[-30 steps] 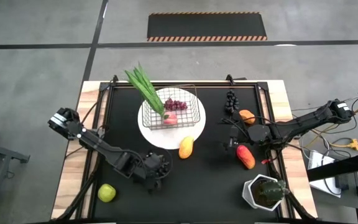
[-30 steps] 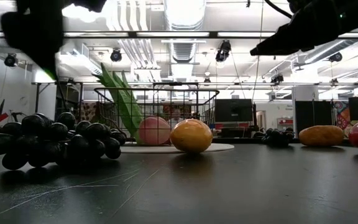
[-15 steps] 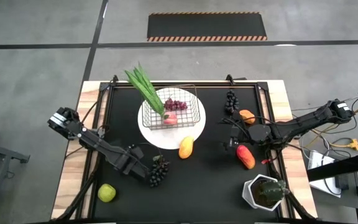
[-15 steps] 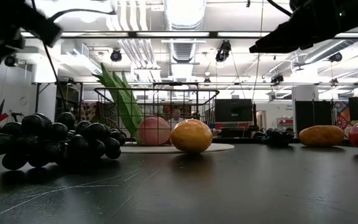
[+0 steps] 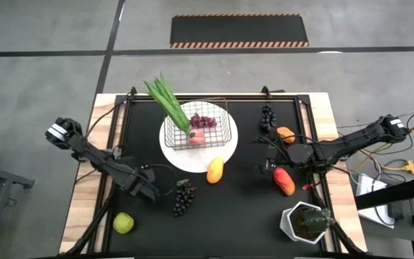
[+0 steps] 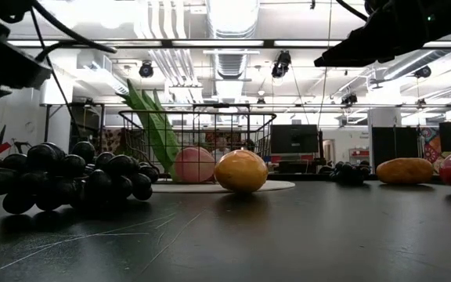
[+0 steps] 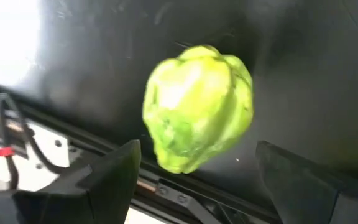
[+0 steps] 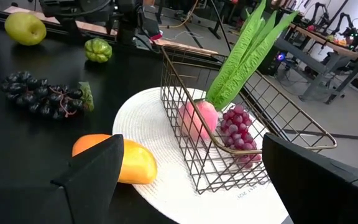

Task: Build produce basket
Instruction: Put the green chayote into the gold wire basket

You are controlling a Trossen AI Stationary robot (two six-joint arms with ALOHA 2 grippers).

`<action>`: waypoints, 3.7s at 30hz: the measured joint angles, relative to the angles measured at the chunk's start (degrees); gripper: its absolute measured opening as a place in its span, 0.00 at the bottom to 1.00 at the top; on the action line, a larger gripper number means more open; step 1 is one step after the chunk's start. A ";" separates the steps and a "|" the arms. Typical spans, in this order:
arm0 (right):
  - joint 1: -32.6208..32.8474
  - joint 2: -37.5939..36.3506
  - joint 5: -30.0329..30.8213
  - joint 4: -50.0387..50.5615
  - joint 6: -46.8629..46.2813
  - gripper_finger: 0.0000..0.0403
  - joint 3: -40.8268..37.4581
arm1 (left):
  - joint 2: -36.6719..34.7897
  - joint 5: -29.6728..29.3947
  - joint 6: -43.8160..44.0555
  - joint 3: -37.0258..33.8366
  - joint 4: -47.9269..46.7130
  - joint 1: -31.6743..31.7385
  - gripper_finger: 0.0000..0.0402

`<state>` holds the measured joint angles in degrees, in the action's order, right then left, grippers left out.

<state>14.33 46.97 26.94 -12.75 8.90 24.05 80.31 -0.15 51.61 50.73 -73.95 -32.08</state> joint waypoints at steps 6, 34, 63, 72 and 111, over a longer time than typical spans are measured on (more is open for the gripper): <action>0.00 -0.01 0.00 0.00 0.12 0.90 0.00 | -3.35 1.33 0.48 -4.32 1.78 0.03 0.75; -0.11 22.47 -22.12 -4.26 6.90 0.53 16.96 | -3.34 -9.94 9.53 -7.76 12.31 0.20 0.51; 0.00 60.06 -23.10 -3.76 6.16 0.02 41.58 | -3.34 -12.23 9.43 -7.23 11.90 0.19 0.51; 0.04 55.40 -22.97 -3.62 8.23 0.02 38.70 | -3.47 -17.06 8.94 -4.77 11.92 0.13 0.52; -2.67 37.56 -17.75 -16.32 4.52 0.71 31.34 | -0.35 -54.76 -36.55 6.87 66.09 2.08 0.52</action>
<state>11.66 84.53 9.19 -29.08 13.42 55.39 79.95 -54.92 15.06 57.60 -7.87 -29.99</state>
